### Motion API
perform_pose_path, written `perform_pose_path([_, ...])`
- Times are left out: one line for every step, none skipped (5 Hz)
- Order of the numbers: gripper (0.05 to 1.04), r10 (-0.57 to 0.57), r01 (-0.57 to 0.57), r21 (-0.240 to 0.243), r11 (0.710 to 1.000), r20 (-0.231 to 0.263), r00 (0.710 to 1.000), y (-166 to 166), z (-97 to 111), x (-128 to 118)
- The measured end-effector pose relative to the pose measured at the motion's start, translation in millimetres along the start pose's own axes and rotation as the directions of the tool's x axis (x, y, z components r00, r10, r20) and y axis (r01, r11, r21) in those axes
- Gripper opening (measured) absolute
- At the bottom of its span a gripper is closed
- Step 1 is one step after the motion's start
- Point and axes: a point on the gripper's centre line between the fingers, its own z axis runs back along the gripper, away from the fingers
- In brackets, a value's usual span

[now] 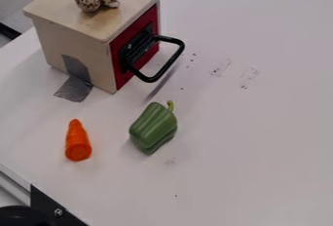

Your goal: Take an object from the drawer to the top f the table

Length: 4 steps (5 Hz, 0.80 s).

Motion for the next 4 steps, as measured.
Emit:
perform_pose_path([0.998, 0.000, 0.000, -0.008, 1.000, -0.031, 1.000, -0.5, -9.0, -2.2])
perform_pose_path([0.998, -0.031, 0.032, 0.010, 0.999, -0.037, 0.999, 3.5, -15.7, 6.3])
perform_pose_path([0.998, -0.051, 0.051, 0.015, 0.999, -0.018, 0.999, 6.5, -12.2, 18.9])
perform_pose_path([0.998, -0.086, 0.086, 0.015, 0.996, -0.027, 0.996, 9.9, -16.1, 29.5])
